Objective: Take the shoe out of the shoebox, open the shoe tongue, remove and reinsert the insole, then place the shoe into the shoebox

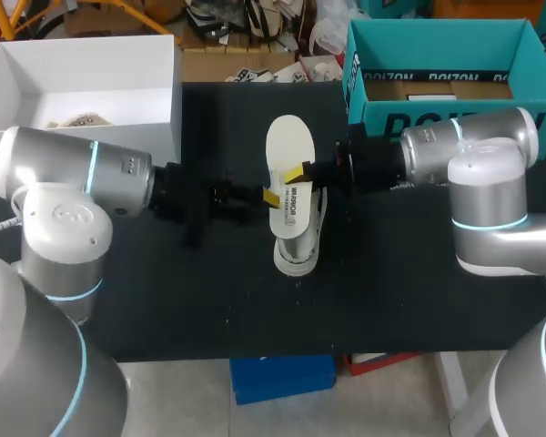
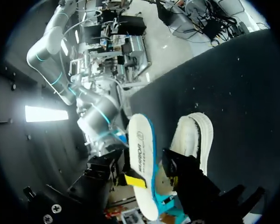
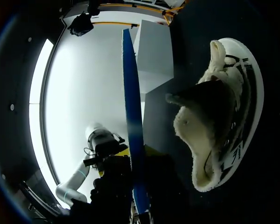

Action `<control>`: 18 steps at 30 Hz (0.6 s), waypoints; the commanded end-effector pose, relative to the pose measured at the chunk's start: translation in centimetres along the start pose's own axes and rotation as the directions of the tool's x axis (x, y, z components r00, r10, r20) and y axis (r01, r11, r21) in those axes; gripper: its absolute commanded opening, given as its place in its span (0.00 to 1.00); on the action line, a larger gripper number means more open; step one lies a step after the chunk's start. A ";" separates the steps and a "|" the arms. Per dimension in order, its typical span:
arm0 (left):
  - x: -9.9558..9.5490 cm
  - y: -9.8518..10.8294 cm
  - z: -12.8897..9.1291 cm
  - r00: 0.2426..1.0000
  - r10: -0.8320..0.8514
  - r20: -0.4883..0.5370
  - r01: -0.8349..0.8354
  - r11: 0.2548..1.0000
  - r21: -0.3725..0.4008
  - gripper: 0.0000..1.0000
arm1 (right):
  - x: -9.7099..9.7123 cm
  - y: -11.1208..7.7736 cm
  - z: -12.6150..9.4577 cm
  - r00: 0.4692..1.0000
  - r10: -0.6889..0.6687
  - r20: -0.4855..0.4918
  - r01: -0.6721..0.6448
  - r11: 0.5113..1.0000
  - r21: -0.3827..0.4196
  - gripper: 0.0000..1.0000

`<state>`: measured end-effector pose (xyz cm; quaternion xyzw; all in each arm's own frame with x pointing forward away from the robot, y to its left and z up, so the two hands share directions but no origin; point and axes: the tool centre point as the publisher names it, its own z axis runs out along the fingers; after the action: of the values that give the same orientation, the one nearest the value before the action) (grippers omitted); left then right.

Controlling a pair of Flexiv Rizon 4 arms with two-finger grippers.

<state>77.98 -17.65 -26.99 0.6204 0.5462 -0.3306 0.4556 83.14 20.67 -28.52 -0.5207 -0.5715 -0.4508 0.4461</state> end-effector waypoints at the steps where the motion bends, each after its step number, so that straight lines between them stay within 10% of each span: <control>1: -2.5 -4.2 -6.4 0.950 -0.084 -0.300 0.072 0.996 -0.051 1.00 | 0.0 0.0 0.2 1.000 0.000 0.001 0.000 1.000 -0.002 0.00; 7: -4.3 -5.6 -8.4 0.874 -0.143 -0.464 0.095 0.987 -0.126 1.00 | 0.0 0.0 0.2 1.000 0.000 0.001 0.000 1.000 -0.002 0.00; 18: -5.3 -5.7 -8.5 0.897 -0.134 -0.422 0.085 0.988 -0.132 1.00 | 0.0 0.0 0.2 1.000 0.000 0.001 0.000 1.000 -0.002 0.00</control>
<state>70.93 -12.19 -20.68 0.6130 0.6720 -0.2027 0.3628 83.16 20.69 -28.55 -0.5206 -0.5718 -0.4503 0.4464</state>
